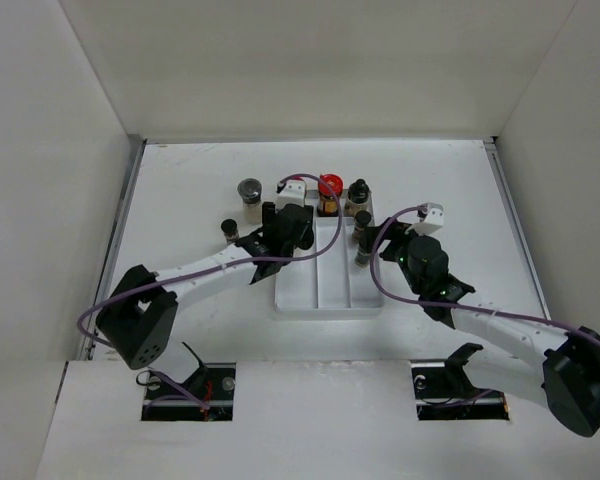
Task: Organize the condiment bottles
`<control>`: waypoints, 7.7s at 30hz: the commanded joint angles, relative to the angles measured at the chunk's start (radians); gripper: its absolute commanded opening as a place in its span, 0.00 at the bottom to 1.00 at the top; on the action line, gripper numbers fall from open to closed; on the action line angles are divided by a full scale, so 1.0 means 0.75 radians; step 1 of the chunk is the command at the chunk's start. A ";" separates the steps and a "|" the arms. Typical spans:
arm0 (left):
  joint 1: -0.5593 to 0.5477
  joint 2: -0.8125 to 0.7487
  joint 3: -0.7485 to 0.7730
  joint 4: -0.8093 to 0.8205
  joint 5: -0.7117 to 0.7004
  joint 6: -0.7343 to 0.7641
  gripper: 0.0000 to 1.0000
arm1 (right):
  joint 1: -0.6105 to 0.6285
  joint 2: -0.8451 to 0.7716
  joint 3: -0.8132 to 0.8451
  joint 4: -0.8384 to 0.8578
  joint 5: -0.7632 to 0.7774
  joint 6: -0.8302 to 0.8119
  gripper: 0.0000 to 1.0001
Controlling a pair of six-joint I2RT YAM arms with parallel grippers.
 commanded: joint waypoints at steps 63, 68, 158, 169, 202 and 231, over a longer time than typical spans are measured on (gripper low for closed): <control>0.519 0.325 0.369 0.051 0.150 -0.016 0.67 | 0.009 0.059 0.041 0.077 -0.042 -0.012 0.92; 0.519 0.256 0.338 0.074 0.095 -0.024 0.45 | 0.009 0.061 0.039 0.083 -0.042 -0.010 0.93; 0.427 -0.462 -0.257 -0.102 -0.112 -0.227 0.68 | -0.065 -0.092 -0.041 0.085 0.037 0.031 0.61; 0.470 -0.235 -0.290 0.123 -0.071 -0.245 0.64 | -0.063 -0.067 -0.022 0.081 0.013 0.027 0.70; 0.023 -0.589 -0.235 -0.221 -0.088 -0.274 0.24 | -0.061 -0.072 -0.032 0.094 -0.002 0.035 0.70; -0.152 -0.116 -0.202 0.200 -0.045 -0.116 0.51 | -0.061 -0.051 -0.028 0.096 0.017 0.018 0.82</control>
